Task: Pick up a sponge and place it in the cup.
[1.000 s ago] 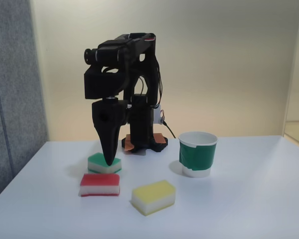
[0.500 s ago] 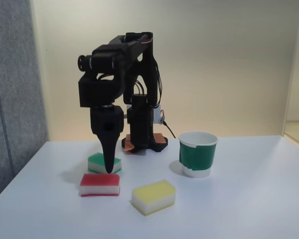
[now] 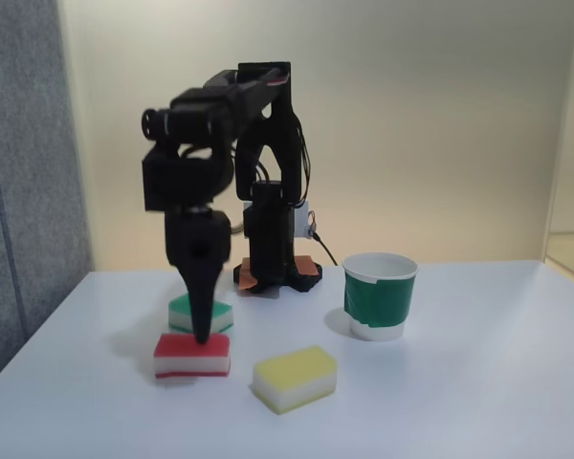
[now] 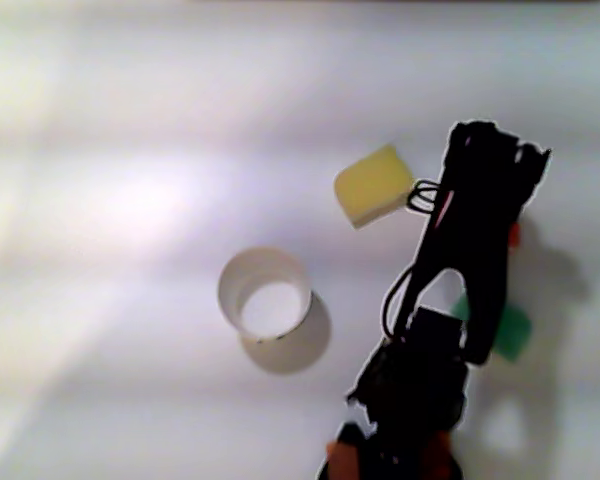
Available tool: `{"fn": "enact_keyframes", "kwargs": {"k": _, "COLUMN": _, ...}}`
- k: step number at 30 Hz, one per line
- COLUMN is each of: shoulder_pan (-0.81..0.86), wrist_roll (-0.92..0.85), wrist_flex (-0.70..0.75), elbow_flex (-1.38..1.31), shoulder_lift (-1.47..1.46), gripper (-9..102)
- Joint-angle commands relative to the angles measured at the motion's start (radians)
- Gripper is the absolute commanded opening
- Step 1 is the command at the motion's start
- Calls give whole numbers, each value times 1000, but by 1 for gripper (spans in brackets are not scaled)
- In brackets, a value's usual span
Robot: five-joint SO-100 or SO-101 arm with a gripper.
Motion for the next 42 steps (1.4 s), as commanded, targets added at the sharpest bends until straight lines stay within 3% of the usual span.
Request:
{"fn": "enact_keyframes", "kwargs": {"k": 1, "shoulder_pan": 9, "wrist_roll": -9, "wrist_flex": 12, "elbow_flex": -66, "shoulder_lift": -14, "gripper": 33}}
{"fn": "enact_keyframes", "kwargs": {"k": 21, "shoulder_pan": -2, "wrist_roll": -77, "wrist_flex": -44, "elbow_flex": -132, "shoulder_lift": -198, "gripper": 32}}
{"fn": "enact_keyframes", "kwargs": {"k": 25, "shoulder_pan": 5, "wrist_roll": -71, "wrist_flex": -37, "elbow_flex": -129, "shoulder_lift": -201, "gripper": 26}}
{"fn": "enact_keyframes", "kwargs": {"k": 30, "shoulder_pan": 9, "wrist_roll": -58, "wrist_flex": -25, "elbow_flex": -106, "shoulder_lift": -192, "gripper": 0}}
{"fn": "enact_keyframes", "kwargs": {"k": 42, "shoulder_pan": 2, "wrist_roll": 97, "wrist_flex": -48, "elbow_flex": 118, "shoulder_lift": 181, "gripper": 0}}
